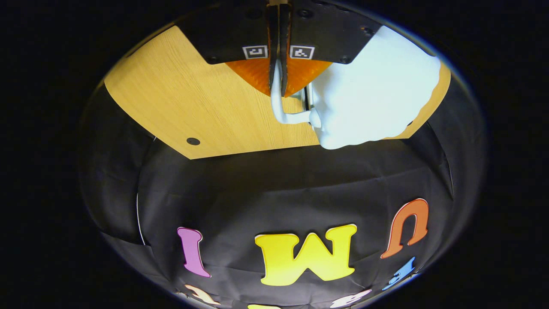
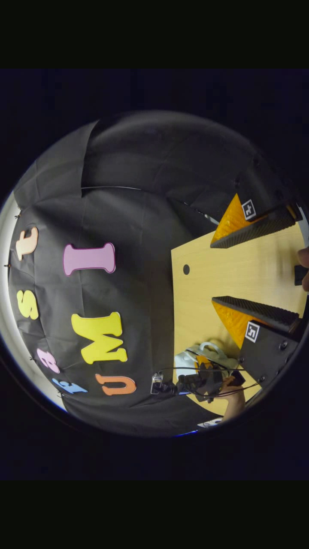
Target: First open the suitcase, pack the skin care products into it, and then close the suitcase.
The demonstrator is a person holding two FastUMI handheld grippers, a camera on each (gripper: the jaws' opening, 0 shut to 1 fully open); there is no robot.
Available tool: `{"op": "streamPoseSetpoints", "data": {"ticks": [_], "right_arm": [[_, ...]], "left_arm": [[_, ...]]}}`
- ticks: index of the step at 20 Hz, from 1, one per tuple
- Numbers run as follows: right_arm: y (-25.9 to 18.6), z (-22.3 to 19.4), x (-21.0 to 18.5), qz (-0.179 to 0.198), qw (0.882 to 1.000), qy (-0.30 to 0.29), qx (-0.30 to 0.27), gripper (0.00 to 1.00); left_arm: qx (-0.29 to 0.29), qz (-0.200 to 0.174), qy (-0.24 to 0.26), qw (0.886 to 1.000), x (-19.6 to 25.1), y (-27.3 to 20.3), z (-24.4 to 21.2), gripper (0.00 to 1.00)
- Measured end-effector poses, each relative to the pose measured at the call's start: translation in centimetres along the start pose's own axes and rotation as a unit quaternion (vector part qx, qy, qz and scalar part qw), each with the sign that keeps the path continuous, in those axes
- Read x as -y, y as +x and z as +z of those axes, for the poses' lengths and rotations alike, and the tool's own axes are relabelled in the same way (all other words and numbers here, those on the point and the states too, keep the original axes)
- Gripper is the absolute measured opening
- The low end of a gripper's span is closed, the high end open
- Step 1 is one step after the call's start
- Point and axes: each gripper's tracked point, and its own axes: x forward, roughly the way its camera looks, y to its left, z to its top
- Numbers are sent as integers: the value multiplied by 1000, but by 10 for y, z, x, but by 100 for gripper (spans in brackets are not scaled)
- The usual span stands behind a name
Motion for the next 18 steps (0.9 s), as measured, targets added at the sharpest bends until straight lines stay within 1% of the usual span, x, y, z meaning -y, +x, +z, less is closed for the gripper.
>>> {"op": "streamPoseSetpoints", "data": {"ticks": [6, 8, 9, 10, 11, 12, 13, 15, 16, 18], "right_arm": [[8, 3, 1, 1, 1000, -2, -3, 68], [8, 3, 0, 1, 1000, -5, -3, 68], [9, 3, 2, 2, 1000, -6, -4, 68], [10, 5, 2, 2, 1000, -7, -4, 68], [11, 5, 3, 2, 1000, -6, -3, 68], [11, 6, 3, 2, 1000, -6, -3, 68], [11, 6, 3, 3, 1000, -7, -2, 68], [11, 8, 3, 5, 1000, -9, 1, 68], [12, 10, 1, 6, 1000, -9, 5, 68], [15, 19, -6, 11, 1000, -13, 19, 68]], "left_arm": [[-1, 26, 36, 999, 12, 10, -14, 6], [4, 46, 55, 997, 11, 12, -14, 10], [0, 43, 54, 998, 14, 15, -18, 11], [-5, 44, 54, 998, 16, 15, -24, 22], [-5, 42, 56, 998, 17, 17, -23, 26], [0, 33, 50, 998, 22, 15, -21, 32], [7, 28, 43, 999, 24, 13, -18, 35], [21, 27, 38, 999, 24, 6, -9, 48], [26, 25, 33, 999, 24, -1, -3, 67], [49, 19, 9, 999, 23, -19, 19, 81]]}}
